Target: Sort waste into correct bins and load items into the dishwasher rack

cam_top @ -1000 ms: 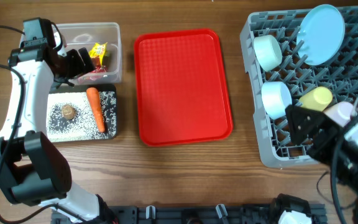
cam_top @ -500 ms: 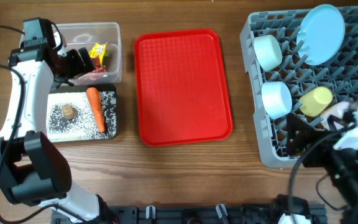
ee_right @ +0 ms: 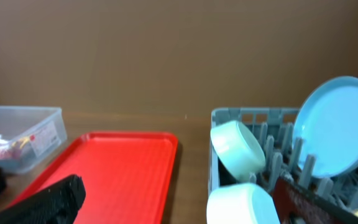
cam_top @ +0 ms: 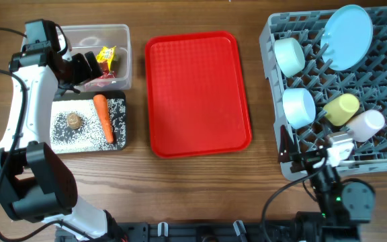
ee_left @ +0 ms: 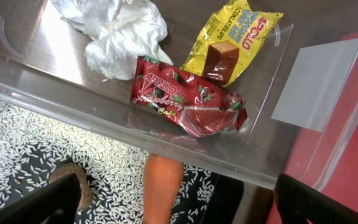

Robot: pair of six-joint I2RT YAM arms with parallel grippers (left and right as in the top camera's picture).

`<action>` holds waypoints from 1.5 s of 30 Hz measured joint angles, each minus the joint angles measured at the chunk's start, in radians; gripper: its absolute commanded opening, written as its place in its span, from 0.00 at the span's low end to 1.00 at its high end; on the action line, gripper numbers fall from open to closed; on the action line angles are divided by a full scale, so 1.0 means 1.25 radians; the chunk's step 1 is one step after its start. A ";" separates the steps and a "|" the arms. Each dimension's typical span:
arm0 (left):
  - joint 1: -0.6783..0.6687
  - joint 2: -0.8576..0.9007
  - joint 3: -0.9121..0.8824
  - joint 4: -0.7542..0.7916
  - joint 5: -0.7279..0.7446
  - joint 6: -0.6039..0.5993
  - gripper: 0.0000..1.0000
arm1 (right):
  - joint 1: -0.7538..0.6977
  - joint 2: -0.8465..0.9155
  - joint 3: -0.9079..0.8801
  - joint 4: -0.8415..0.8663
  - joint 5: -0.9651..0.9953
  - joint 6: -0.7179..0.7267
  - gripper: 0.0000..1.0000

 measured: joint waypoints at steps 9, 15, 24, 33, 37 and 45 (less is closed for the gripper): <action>0.000 0.000 0.000 0.000 0.000 0.000 1.00 | 0.005 -0.047 -0.179 0.138 0.003 0.009 1.00; 0.000 0.000 0.000 0.000 0.000 0.000 1.00 | 0.005 -0.048 -0.179 0.138 0.003 0.009 1.00; 0.000 0.000 0.000 0.000 0.000 0.000 1.00 | 0.005 -0.048 -0.179 0.138 0.003 0.009 1.00; 0.000 -0.004 0.000 -0.001 0.000 0.000 1.00 | 0.005 -0.048 -0.179 0.138 0.003 0.009 1.00; -0.016 -0.076 -0.017 -0.003 -0.004 0.000 1.00 | 0.005 -0.048 -0.179 0.138 0.003 0.009 1.00; -0.151 -0.488 -0.025 -0.052 -0.034 0.000 1.00 | 0.005 -0.048 -0.179 0.137 0.003 0.009 1.00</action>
